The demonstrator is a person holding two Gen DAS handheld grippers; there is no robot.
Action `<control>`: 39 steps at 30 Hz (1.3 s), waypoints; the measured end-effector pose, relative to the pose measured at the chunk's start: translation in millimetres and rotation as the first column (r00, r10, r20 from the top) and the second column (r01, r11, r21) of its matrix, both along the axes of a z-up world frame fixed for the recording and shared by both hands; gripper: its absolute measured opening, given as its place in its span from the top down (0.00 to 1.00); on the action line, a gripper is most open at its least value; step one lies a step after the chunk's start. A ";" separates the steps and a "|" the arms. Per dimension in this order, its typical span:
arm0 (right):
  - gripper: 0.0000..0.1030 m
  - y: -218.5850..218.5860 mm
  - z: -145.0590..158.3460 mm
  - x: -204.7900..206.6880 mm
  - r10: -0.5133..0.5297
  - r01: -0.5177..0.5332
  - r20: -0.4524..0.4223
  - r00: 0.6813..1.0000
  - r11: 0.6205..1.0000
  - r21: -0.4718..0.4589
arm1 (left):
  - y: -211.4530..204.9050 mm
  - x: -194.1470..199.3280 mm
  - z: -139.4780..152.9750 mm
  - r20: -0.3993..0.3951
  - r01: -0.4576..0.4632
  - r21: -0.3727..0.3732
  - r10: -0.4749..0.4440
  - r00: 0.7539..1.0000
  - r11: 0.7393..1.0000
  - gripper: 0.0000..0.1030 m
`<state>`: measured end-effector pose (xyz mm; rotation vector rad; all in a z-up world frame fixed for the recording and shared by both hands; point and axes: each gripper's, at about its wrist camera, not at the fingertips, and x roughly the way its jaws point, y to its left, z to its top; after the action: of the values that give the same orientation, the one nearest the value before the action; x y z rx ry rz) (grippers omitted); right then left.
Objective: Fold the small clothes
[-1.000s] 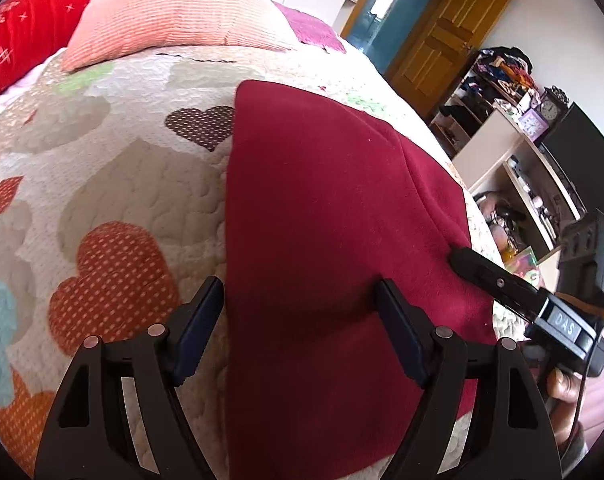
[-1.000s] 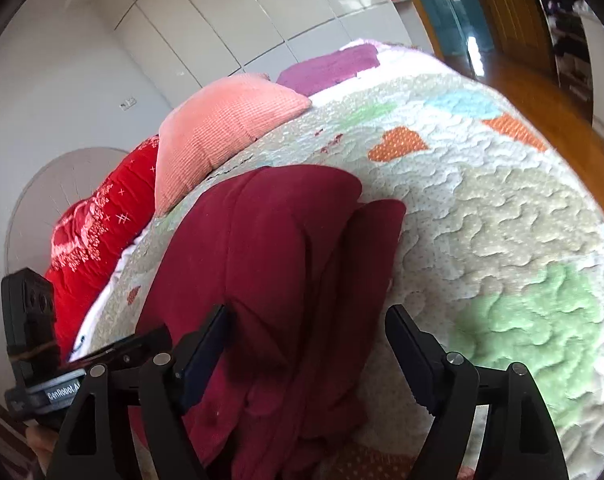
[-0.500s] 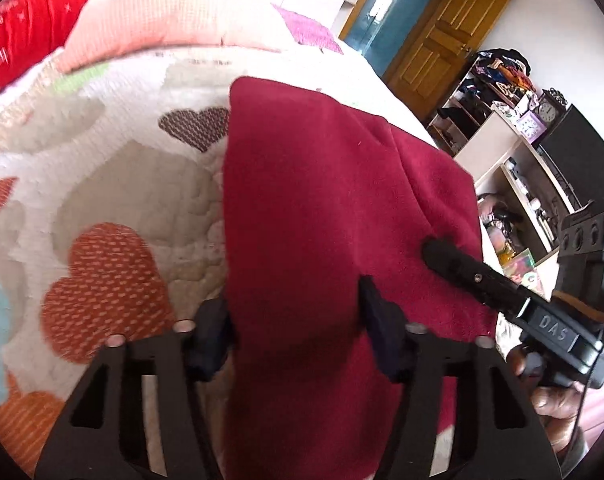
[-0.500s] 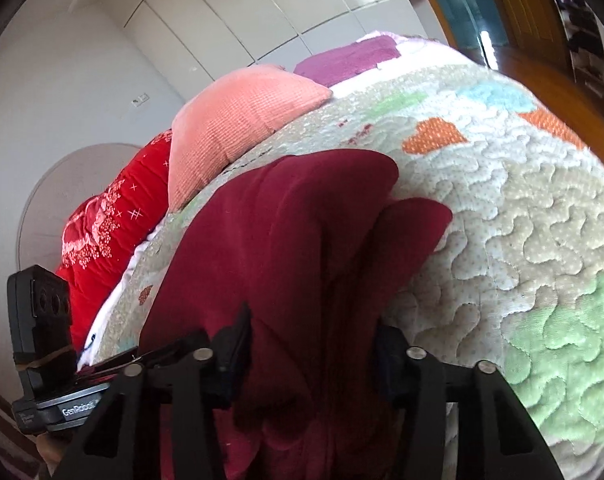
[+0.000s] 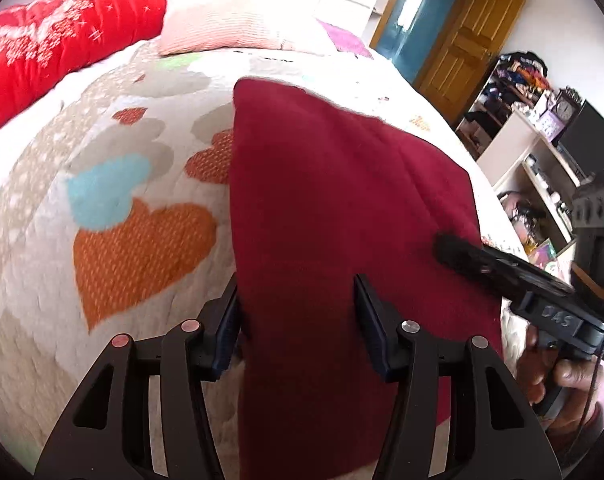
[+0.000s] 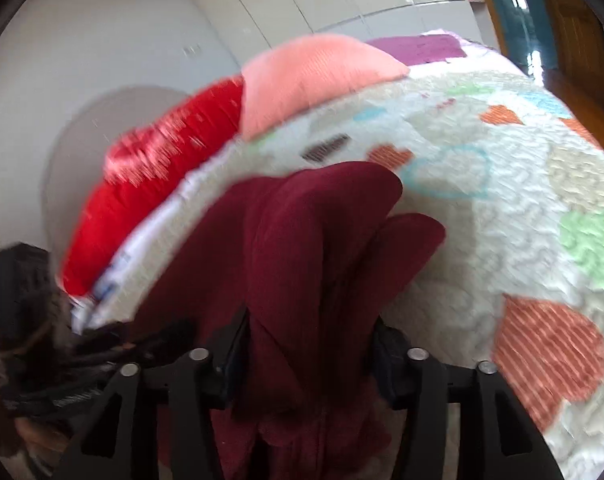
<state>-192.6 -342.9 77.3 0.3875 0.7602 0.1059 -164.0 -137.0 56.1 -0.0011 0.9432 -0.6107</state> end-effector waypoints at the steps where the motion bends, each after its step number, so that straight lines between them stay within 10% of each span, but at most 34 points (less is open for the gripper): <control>1: 0.44 0.7 1.5 -6.5 -0.014 0.014 0.009 1.000 1.000 -0.028 | 4.9 -3.0 1.6 0.011 -0.006 0.004 0.006 1.000 1.000 0.48; 9: 0.60 30.2 63.9 -33.9 0.038 -0.014 0.145 0.989 0.987 -0.163 | 7.8 -17.5 24.3 0.138 -0.084 0.069 0.074 0.988 0.994 0.47; 16: 0.67 34.3 -1.0 -3.6 0.001 -0.020 -0.079 0.997 0.970 -0.241 | -0.1 -24.7 6.0 0.134 -0.068 0.142 0.049 0.990 0.988 0.44; 19: 0.67 22.6 -2.7 -13.1 -0.026 0.018 -0.053 0.998 0.989 -0.146 | -2.6 -26.8 6.8 0.159 -0.077 0.159 0.051 0.986 0.984 0.44; 28: 0.66 55.0 41.8 -52.1 0.022 -0.008 0.054 0.998 0.966 -0.257 | -0.9 -26.8 12.7 0.162 -0.101 0.150 0.076 0.984 0.984 0.44; 39: 0.65 61.4 13.7 -50.6 0.007 -0.018 -0.039 0.999 0.957 -0.290 | 8.4 -32.7 24.6 0.192 -0.139 0.130 0.112 0.975 0.982 0.44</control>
<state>-243.2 -281.6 91.0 0.1046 0.8021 -0.0023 -196.7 -128.6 80.7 0.1212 0.7984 -0.4172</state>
